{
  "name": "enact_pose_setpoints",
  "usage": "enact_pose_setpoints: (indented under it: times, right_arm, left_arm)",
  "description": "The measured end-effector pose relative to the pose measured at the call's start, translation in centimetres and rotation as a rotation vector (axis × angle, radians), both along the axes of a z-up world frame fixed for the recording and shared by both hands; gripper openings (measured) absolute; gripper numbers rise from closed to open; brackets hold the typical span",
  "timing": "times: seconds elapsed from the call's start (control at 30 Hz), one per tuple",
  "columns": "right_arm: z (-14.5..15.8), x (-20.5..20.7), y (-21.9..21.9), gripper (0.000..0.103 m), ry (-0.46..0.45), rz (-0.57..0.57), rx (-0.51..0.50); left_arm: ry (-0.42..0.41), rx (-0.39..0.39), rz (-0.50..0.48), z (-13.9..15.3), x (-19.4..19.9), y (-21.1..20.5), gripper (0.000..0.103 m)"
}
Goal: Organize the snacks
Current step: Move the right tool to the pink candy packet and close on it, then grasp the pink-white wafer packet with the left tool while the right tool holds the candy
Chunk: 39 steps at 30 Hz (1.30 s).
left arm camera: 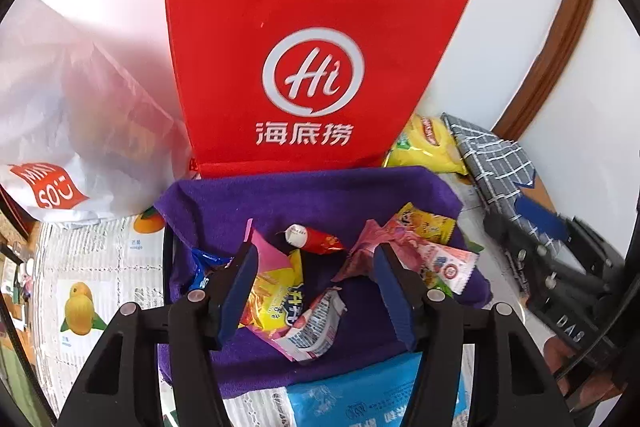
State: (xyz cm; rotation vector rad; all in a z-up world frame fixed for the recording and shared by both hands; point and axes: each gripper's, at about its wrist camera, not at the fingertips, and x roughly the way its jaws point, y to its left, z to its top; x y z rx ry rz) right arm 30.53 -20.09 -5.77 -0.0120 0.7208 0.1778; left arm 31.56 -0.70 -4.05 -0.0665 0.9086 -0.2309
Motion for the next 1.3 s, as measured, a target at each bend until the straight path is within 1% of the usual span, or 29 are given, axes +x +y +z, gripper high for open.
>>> enact_pose_setpoints:
  times: [0.1,0.23,0.3,0.4,0.47,0.53,0.6,0.73,0.83,0.93,1.0,1.03,1.07,1.1,1.13,1.2,1.3]
  right_arm:
    - [-0.1,-1.4,-0.4,0.056,0.035,-0.001,-0.023]
    - [-0.5,-4.5,-0.5,0.056,0.068,0.006,-0.078]
    - [-0.9,-5.9,-0.7,0.056,0.084,0.011,-0.073]
    - [-2.2,-8.2,-0.8,0.056,0.139,0.033,-0.039]
    - [-3.4,-9.7,-0.7,0.056,0.182,0.056,-0.031]
    - [-4.6,-11.1,-0.4,0.056,0.212,0.066,-0.021]
    - [-6.5,-12.4,0.3,0.056,0.271,0.107,-0.003]
    - [-8.7,-14.1,2.1,0.056,0.312,0.160,-0.014]
    - [-9.9,-14.6,3.6,0.056,0.325,0.185,-0.057]
    - [-11.4,-14.4,4.4,0.056,0.350,0.165,-0.127]
    - [-12.3,-14.2,4.4,0.056,0.383,0.152,-0.138]
    - [-12.7,-14.2,4.3,0.053,0.391,0.146,-0.139]
    - [-12.8,-14.2,4.2,0.053,0.392,0.143,-0.139]
    - [-12.8,-14.4,4.0,0.047,0.372,0.147,-0.136]
    - [-12.8,-14.7,3.8,0.035,0.361,0.153,-0.137]
    - [-12.6,-15.1,3.6,0.035,0.355,0.152,-0.133]
    - [-11.8,-16.2,2.2,0.035,0.308,0.132,-0.104]
  left_arm:
    - [-0.021,-0.023,-0.021,1.1,-0.8,0.0,0.064]
    - [-0.055,-0.034,-0.027,2.7,-2.2,-0.1,0.066]
    - [-0.075,-0.033,-0.029,3.6,-2.9,-0.1,0.066]
    - [-0.108,-0.020,-0.023,4.9,-4.4,-0.2,0.069]
    - [-0.114,-0.021,-0.018,5.1,-5.3,0.0,0.071]
    - [-0.106,-0.010,-0.017,4.8,-6.5,0.3,0.071]
    - [-0.101,0.005,-0.003,4.6,-7.7,0.9,0.071]
    - [-0.092,0.032,0.021,4.1,-9.9,2.3,0.071]
    - [-0.090,0.054,0.035,3.7,-11.5,3.2,0.071]
    - [-0.076,0.063,0.046,3.0,-12.8,3.7,0.071]
    - [-0.066,0.069,0.053,2.4,-13.5,4.0,0.071]
    - [-0.058,0.071,0.057,2.0,-13.9,4.2,0.071]
    - [-0.050,0.071,0.061,1.7,-14.2,4.4,0.071]
    - [-0.044,0.071,0.063,1.4,-14.4,4.4,0.071]
    - [-0.037,0.071,0.064,1.0,-14.7,4.5,0.071]
    - [-0.022,0.074,0.064,0.2,-15.2,4.4,0.071]
    - [0.005,0.080,0.054,-1.4,-16.0,4.1,0.071]
